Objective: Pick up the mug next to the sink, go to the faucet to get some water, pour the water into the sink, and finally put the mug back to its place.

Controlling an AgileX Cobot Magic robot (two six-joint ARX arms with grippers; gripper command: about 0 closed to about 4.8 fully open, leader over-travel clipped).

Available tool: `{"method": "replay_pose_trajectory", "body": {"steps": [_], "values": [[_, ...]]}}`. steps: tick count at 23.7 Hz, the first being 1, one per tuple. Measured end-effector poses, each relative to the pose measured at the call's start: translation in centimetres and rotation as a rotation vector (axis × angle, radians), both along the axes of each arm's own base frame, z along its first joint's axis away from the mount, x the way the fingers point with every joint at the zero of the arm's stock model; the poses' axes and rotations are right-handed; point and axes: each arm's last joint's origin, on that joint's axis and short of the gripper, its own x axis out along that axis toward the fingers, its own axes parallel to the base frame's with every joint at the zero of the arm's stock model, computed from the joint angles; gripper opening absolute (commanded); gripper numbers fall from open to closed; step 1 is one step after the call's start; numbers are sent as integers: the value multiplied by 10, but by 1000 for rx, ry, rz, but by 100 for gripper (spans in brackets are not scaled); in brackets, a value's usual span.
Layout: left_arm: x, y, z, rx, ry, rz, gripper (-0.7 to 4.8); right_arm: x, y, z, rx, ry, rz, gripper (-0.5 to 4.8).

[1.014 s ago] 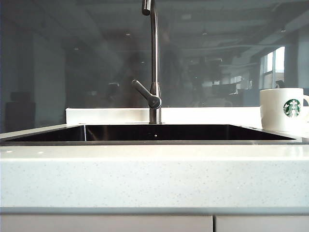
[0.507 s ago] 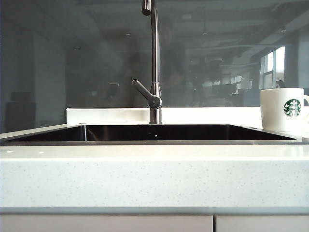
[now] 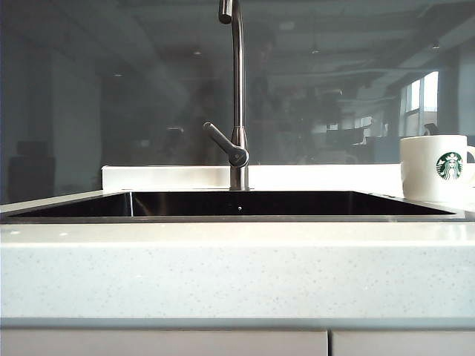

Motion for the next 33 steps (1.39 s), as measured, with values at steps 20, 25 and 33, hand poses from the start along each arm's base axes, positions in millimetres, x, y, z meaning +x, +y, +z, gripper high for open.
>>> {"method": "replay_pose_trajectory", "body": {"steps": [20,25,33], "values": [[0,0,0,0,2,-5,-3,-87,27,-104,25,-239,24,-9],[0,0,0,0,2,-5,-3,-88,27,-131,79,-247,-13,-9],[0,0,0,0,3,-5,-3,-85,35,-145,94,-212,-30,-9]]}}
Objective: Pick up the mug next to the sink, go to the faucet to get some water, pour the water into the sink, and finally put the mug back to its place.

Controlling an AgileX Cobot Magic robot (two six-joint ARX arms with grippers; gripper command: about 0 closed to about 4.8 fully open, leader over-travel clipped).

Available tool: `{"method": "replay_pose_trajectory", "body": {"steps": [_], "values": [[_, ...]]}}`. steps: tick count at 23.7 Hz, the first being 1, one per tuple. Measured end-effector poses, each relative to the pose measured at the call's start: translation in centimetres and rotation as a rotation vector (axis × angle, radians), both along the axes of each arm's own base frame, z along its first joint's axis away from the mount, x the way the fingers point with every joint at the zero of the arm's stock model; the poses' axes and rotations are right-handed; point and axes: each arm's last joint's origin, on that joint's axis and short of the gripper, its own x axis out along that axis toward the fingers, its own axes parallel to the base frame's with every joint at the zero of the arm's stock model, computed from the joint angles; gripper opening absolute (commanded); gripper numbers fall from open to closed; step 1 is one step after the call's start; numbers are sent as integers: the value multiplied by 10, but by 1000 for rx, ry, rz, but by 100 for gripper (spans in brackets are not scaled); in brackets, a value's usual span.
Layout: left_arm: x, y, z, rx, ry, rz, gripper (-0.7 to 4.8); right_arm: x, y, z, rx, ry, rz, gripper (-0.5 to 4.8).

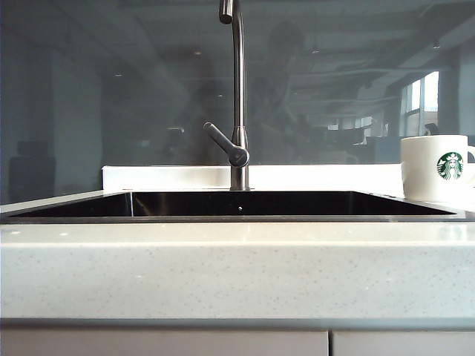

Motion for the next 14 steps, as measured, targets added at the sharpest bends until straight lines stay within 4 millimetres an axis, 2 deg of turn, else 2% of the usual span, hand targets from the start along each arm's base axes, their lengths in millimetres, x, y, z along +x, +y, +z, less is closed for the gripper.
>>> {"method": "replay_pose_trajectory", "body": {"steps": [14], "values": [[0,0,0,0,4,0,-3,0,0,4,20,-46,3,-9]]}}
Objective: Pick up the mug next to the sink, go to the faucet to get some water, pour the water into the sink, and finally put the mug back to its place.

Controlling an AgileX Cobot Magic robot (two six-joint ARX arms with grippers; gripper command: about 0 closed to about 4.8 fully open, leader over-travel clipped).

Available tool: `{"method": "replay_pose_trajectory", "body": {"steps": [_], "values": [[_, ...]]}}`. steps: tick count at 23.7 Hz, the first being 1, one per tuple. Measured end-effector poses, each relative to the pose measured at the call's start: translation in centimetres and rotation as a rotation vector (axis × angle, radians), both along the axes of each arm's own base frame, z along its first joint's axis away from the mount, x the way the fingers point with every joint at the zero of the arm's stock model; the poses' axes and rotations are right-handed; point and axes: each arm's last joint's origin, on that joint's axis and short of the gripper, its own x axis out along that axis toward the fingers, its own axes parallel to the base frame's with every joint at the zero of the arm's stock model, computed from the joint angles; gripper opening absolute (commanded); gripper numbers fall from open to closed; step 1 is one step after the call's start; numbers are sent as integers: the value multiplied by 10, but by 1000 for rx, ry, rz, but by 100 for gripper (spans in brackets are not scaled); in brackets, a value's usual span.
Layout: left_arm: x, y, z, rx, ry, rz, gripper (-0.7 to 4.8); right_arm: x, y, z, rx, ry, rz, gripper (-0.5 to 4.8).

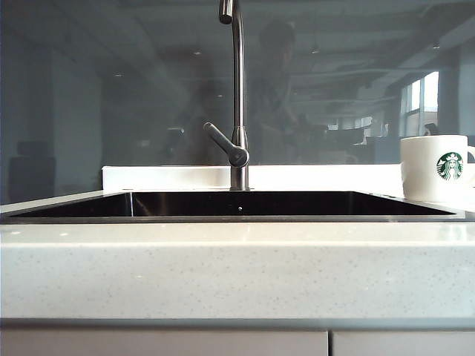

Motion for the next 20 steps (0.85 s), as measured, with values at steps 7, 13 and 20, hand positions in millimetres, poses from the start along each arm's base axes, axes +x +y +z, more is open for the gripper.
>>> {"method": "replay_pose_trajectory", "body": {"steps": [7,13,20], "values": [[0,0,0,0,0,0,-3,0,0,0,6,5,-2,-9],[0,0,0,0,0,0,-3,0,-2,0,6,4,-18,-9],[0,0,0,0,0,0,-3,0,-2,0,7,4,-16,-9]]}}
